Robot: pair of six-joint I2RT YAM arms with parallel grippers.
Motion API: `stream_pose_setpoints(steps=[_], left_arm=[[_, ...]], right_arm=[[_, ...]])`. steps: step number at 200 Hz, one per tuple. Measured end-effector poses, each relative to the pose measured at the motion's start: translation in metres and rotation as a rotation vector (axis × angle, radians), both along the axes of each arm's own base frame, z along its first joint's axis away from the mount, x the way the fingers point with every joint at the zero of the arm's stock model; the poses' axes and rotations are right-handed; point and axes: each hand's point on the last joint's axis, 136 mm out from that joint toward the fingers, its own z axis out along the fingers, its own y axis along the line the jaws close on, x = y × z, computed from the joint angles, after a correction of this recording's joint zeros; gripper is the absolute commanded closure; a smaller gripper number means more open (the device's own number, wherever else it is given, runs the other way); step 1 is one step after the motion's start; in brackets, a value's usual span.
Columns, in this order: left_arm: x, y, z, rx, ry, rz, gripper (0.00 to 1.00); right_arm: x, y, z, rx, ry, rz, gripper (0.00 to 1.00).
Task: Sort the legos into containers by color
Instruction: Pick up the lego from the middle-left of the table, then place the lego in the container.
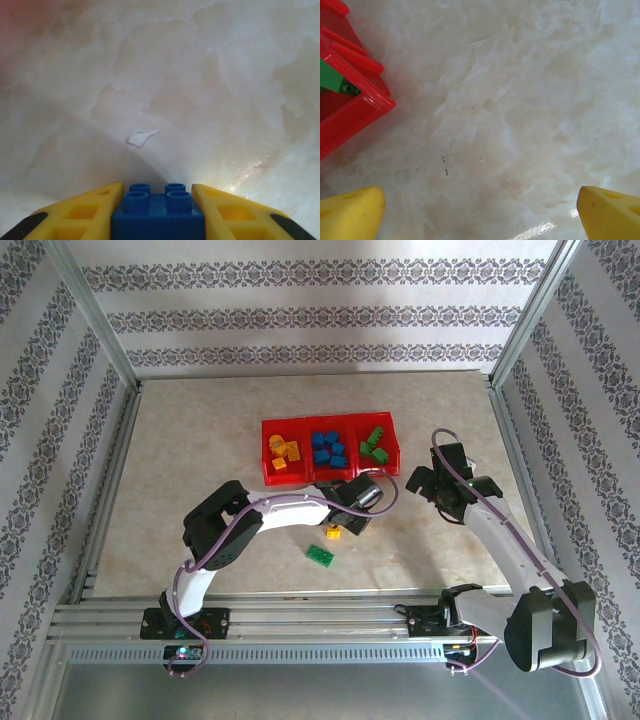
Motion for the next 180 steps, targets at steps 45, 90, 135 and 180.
stream_pose_setpoints(steps=[45,90,135,180], left_arm=[[0.011,0.006,0.034,-0.022,-0.085,0.034,0.65],[0.032,0.012,0.072,-0.067,-0.163,0.086,0.65],[0.078,0.041,0.092,-0.079,-0.214,0.198,0.65],[0.129,0.064,0.126,-0.124,-0.282,0.298,0.65]], right_arm=[[0.000,0.000,0.002,0.004,-0.007,0.001,0.02],[0.000,0.003,0.004,0.017,-0.013,0.009,0.02],[-0.001,0.005,0.008,0.032,-0.031,0.015,0.02],[-0.001,0.007,0.009,0.042,-0.033,0.020,0.02]])
